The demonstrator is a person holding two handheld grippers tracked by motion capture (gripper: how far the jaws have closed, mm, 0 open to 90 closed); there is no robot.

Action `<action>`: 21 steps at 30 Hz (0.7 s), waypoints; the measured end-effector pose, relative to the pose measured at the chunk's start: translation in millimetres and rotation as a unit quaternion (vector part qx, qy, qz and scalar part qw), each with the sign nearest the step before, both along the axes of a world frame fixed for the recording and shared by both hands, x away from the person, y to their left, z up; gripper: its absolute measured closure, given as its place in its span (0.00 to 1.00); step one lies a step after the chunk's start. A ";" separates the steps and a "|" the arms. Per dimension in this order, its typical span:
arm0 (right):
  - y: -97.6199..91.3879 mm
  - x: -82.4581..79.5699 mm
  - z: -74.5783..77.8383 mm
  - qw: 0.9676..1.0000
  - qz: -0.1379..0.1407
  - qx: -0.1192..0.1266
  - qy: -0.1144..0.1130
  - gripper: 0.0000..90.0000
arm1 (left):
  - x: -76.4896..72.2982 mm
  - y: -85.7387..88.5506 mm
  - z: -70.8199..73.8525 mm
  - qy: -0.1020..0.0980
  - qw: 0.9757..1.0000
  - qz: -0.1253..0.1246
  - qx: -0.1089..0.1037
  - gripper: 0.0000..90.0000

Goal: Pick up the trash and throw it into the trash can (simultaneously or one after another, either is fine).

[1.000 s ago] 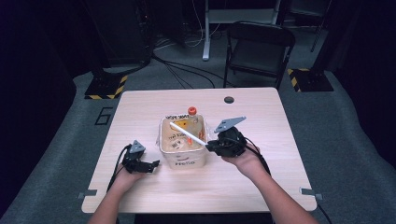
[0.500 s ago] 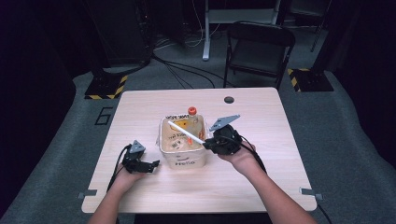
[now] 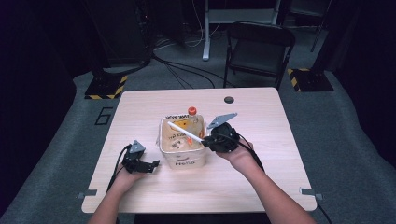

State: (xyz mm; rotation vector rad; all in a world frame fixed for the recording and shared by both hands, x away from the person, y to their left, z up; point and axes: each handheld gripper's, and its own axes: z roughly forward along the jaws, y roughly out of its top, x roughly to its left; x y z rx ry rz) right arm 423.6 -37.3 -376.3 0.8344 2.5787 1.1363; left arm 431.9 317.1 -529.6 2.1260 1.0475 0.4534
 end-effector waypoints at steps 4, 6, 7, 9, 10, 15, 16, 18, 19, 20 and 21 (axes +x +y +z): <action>1.7 1.2 -0.3 1.000 0.000 0.001 -0.004 0.87 | 0.0 0.0 0.0 0.000 1.000 0.000 0.000 0.09; 2.6 1.5 -0.4 1.000 -0.001 0.001 -0.004 0.87 | 0.0 0.0 0.0 0.000 1.000 0.000 0.000 0.09; 2.6 1.5 -0.4 1.000 -0.001 0.001 -0.004 0.87 | 0.0 0.0 0.0 0.000 1.000 0.000 0.000 0.09; 4.0 2.1 -0.5 1.000 -0.001 0.000 -0.004 0.87 | 0.0 0.0 0.0 0.000 1.000 0.000 0.000 0.09; 4.6 2.3 -0.6 1.000 -0.001 0.000 -0.004 0.87 | 0.0 0.0 0.0 0.000 1.000 0.000 0.000 0.09; 7.1 3.0 -1.5 1.000 0.002 -0.003 -0.009 0.87 | 0.0 0.0 0.0 0.000 1.000 0.000 0.000 0.09; 7.9 2.7 -1.5 1.000 0.001 -0.003 -0.006 0.86 | 0.0 0.0 0.0 0.000 1.000 0.000 0.000 0.09; 8.7 2.7 -1.8 1.000 0.001 -0.001 -0.008 0.84 | 0.0 0.0 0.0 0.000 1.000 0.000 0.000 0.09; 8.7 2.6 -0.9 1.000 0.002 0.005 -0.009 0.80 | 0.0 0.0 0.0 0.000 1.000 0.000 0.000 0.09; 8.7 2.6 -0.9 1.000 0.002 0.005 -0.009 0.80 | 0.0 0.0 0.0 0.000 1.000 0.000 0.000 0.09; 8.3 1.9 0.4 1.000 -0.001 0.015 -0.006 0.76 | 0.0 0.0 0.0 0.000 1.000 0.000 0.000 0.09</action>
